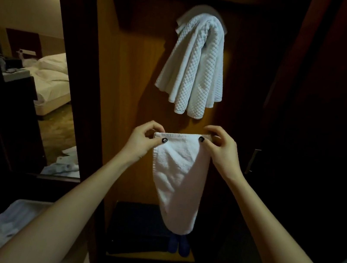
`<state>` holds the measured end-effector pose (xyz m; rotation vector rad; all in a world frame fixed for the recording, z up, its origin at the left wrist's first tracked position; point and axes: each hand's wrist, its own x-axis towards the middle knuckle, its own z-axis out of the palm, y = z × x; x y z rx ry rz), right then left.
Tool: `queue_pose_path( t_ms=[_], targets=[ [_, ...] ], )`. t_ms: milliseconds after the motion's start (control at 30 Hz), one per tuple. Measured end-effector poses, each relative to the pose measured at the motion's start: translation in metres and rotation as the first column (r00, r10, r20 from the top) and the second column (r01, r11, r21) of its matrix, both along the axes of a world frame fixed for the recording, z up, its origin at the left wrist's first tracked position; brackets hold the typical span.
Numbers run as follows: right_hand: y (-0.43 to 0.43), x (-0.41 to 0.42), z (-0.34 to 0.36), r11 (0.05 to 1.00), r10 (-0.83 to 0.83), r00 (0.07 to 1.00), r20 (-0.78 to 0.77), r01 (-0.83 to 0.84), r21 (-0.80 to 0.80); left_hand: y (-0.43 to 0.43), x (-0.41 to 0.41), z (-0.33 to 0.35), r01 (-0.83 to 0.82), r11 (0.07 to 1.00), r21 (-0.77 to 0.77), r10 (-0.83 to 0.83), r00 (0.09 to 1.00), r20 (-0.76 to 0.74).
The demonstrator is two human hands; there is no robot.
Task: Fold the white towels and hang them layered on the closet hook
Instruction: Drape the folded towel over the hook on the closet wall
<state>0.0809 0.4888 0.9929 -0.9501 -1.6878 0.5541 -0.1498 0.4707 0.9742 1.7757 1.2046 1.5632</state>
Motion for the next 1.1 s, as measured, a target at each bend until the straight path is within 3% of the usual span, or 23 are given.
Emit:
queue_pose_path(
  t_ms=[133, 233, 400, 633, 733, 867, 967, 1033, 1100],
  targets=[
    [-0.001, 0.002, 0.002, 0.995, 0.059, 0.989, 0.133, -0.048, -0.086, 0.004, -0.011, 0.006, -0.073, 0.993, 0.088, 0.073, 0.997, 0.0],
    [-0.002, -0.001, 0.002, 0.992, 0.061, 0.982, 0.181, -0.039, -0.121, 0.005, -0.019, 0.012, -0.066, 0.997, 0.048, 0.065, 0.998, 0.021],
    [0.0, -0.009, 0.004, 0.997, -0.055, 0.971, 0.231, 0.068, -0.047, 0.008, -0.032, 0.019, -0.041, 0.994, -0.101, 0.043, 0.999, 0.014],
    [0.003, -0.014, 0.015, 0.993, -0.118, 0.934, 0.337, 0.102, 0.064, 0.009, -0.038, 0.022, -0.04, 0.99, -0.132, 0.045, 0.998, 0.036],
    [0.004, -0.017, 0.015, 0.992, -0.126, 0.952, 0.278, 0.128, 0.012, 0.009, -0.036, 0.024, -0.019, 0.992, -0.126, 0.03, 0.996, 0.08],
    [0.006, -0.017, 0.018, 0.979, -0.062, 0.979, 0.197, 0.098, -0.177, 0.006, -0.04, 0.029, 0.068, 0.983, -0.169, -0.042, 0.988, 0.151],
    [0.002, -0.015, 0.018, 0.953, 0.149, 0.988, -0.04, -0.154, -0.261, 0.006, -0.042, 0.033, 0.029, 0.974, -0.226, -0.003, 0.993, 0.115],
    [-0.001, -0.016, 0.017, 0.856, 0.308, 0.895, -0.322, -0.408, -0.318, 0.005, -0.042, 0.034, 0.031, 0.961, -0.274, 0.017, 0.985, 0.171],
    [-0.003, -0.019, 0.016, 0.744, 0.365, 0.795, -0.484, -0.562, -0.362, 0.003, -0.041, 0.033, 0.092, 0.945, -0.312, 0.003, 0.957, 0.291]
  ],
)
